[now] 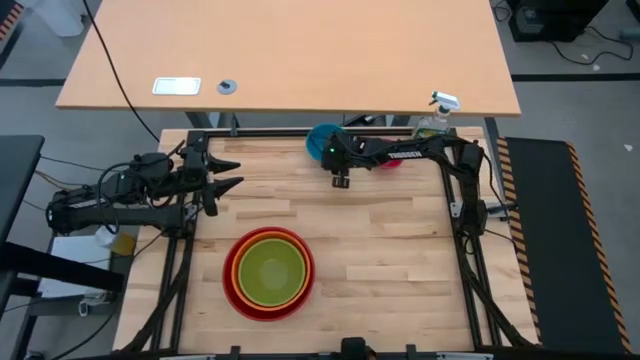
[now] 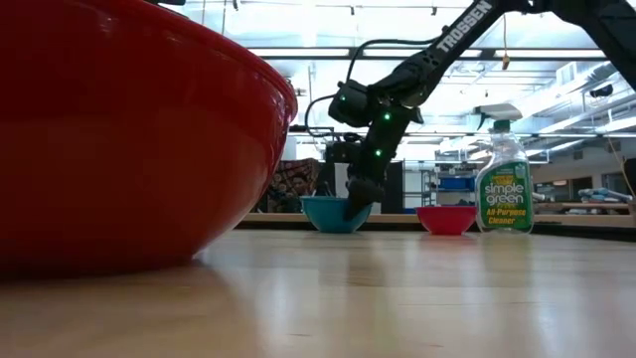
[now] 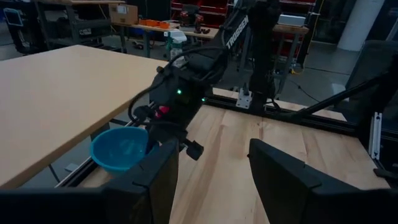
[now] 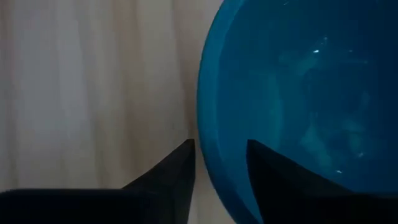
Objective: Nest bowls inside each other by size order
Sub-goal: Stack the blue bowl on top of the green bowl
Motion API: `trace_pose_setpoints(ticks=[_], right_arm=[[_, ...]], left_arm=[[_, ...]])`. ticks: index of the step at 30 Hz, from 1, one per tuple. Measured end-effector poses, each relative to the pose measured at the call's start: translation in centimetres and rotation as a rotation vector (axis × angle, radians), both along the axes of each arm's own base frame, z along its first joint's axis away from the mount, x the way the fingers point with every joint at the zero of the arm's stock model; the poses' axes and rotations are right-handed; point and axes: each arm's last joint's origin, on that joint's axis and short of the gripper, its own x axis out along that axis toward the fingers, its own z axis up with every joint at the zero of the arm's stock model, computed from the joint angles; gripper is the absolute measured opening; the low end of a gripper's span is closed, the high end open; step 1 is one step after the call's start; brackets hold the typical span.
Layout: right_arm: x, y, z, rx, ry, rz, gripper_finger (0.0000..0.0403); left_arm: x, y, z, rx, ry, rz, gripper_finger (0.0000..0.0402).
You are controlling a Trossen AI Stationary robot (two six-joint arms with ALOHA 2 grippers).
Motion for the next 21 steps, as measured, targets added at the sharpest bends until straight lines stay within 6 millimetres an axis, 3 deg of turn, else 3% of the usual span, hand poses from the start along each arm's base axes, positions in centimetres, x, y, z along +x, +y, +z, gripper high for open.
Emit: trace_pose_setpoints(ticks=[10,12,17,21], right_arm=[[0.6,1.5,-0.3,-0.054,0.050,0.037,0.0022],[1.0,2.5,-0.2,-0.052,0.067,0.062,0.0016],[3.1,7.1,1.4,-0.056,0.076,0.183,0.0032],[5.3,12.2,3.8,-0.082,0.022,0.321,0.0029]], left_arm=[[0.0,0.0,0.0,-0.001,0.000,0.000,0.0199],[0.0,0.0,-0.1,-0.004,0.007,0.000,0.0199],[0.0,0.0,-0.1,-0.006,0.011,0.000,0.0199],[0.0,0.0,-0.1,-0.007,0.011,0.001,0.0199]])
